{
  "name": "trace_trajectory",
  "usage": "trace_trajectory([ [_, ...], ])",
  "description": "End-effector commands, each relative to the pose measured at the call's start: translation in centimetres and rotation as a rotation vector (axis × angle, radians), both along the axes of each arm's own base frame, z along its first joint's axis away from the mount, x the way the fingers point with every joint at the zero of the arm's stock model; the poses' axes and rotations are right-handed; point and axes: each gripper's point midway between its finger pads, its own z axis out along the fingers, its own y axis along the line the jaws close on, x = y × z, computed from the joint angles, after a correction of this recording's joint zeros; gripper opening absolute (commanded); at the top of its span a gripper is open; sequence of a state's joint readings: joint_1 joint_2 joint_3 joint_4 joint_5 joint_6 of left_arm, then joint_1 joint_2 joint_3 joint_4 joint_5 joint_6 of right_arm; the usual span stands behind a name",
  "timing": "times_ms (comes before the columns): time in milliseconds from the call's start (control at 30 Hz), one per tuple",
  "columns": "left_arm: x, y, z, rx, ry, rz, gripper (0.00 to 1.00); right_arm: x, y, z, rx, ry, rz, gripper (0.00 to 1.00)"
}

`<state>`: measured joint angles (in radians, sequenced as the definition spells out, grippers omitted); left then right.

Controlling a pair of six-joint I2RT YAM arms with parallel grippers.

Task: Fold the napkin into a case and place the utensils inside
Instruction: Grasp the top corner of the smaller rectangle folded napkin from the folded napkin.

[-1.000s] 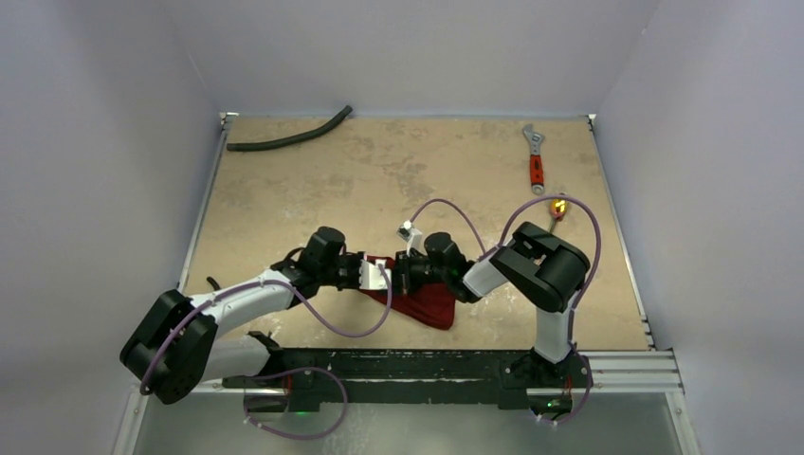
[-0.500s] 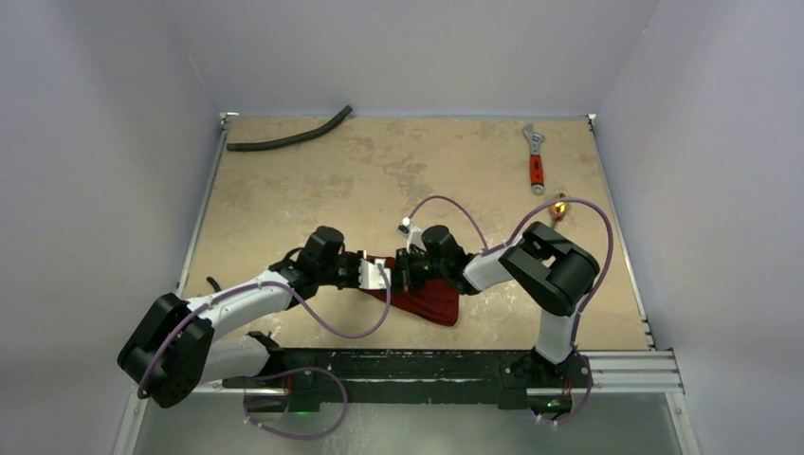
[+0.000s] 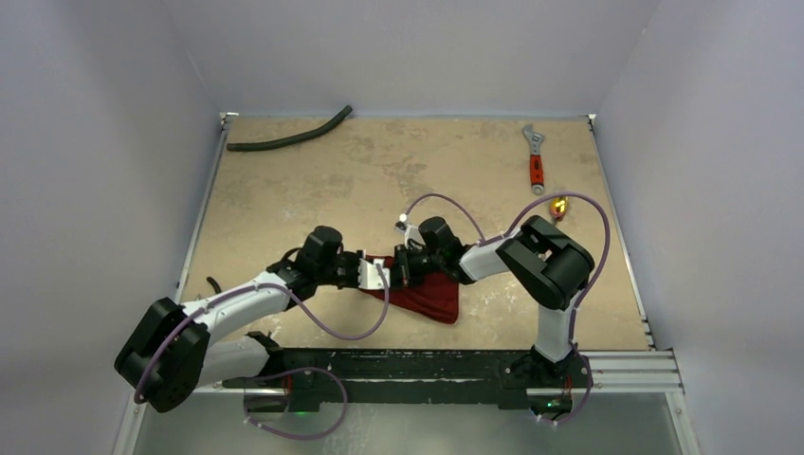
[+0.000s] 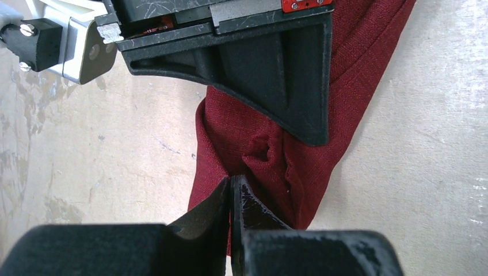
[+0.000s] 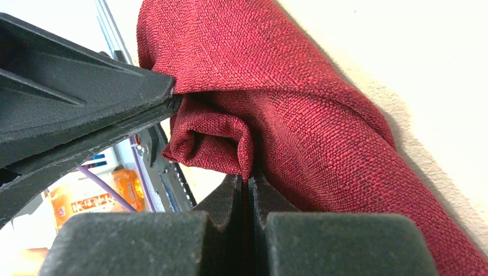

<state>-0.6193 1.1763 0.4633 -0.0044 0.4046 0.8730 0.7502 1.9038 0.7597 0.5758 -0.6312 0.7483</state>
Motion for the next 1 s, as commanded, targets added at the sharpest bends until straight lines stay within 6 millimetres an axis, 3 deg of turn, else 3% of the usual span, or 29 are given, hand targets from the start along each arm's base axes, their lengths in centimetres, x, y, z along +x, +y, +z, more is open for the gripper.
trace_trajectory([
  [0, -0.2, -0.8, 1.6, -0.040, -0.012, -0.037, 0.05, -2.1, -4.7, -5.8, -0.262, 0.119, -0.048, 0.00],
  [333, -2.1, -1.2, 3.9, -0.081, 0.009, -0.111, 0.19, -2.5, -4.4, -6.2, -0.229, 0.142, -0.025, 0.00],
  [567, -4.4, -2.0, 2.0, -0.038, 0.056, -0.235, 0.20, -2.8, -4.2, -5.9, -0.203, 0.153, -0.014, 0.00],
  [733, -2.4, -2.5, 1.4, -0.031, -0.081, -0.185, 0.18, -2.8, -4.0, -5.6, -0.181, 0.147, -0.007, 0.00],
  [867, -0.1, -2.5, 0.8, -0.001, -0.152, -0.118, 0.09, -3.0, -3.8, -5.1, -0.152, 0.139, 0.018, 0.00],
  [967, 0.1, -2.1, -0.3, 0.041, -0.150, -0.121, 0.08, -2.9, -3.6, -4.6, -0.134, 0.123, 0.029, 0.00],
])
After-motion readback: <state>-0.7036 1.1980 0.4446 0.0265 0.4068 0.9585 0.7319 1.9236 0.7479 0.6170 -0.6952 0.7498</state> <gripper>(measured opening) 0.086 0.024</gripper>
